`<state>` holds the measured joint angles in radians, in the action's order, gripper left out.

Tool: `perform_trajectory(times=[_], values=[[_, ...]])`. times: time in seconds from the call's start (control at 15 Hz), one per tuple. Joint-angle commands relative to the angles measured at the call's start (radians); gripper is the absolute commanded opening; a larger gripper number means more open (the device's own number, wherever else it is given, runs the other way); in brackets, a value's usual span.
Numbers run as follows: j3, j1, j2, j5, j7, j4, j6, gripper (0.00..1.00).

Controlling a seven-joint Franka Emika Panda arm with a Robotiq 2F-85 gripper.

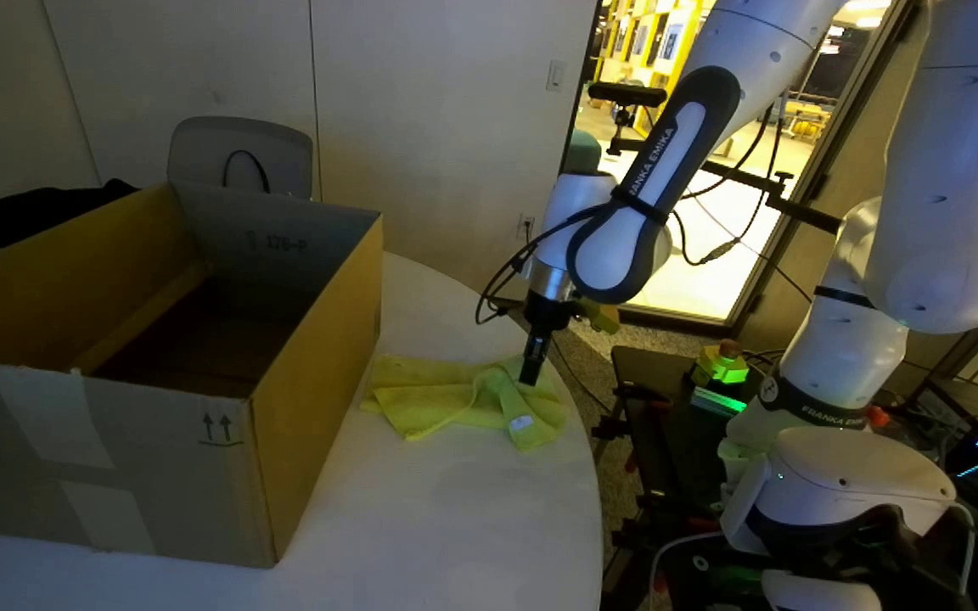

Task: Put the marker on the cloth, fold it and put the cloth in the box

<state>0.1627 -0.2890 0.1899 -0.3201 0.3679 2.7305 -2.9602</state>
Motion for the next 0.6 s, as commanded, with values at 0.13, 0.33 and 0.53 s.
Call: perform_trajectory(times=[0.13, 0.33, 0.53], values=[[0.04, 0.055, 0.01, 0.042, -0.024, -0.061, 0.038, 0.03], [-0.016, 0.158, 0.057, 0.128, -0.111, -0.114, 0.043, 0.04], [-0.039, 0.228, 0.117, 0.191, -0.207, -0.188, 0.06, 0.03]])
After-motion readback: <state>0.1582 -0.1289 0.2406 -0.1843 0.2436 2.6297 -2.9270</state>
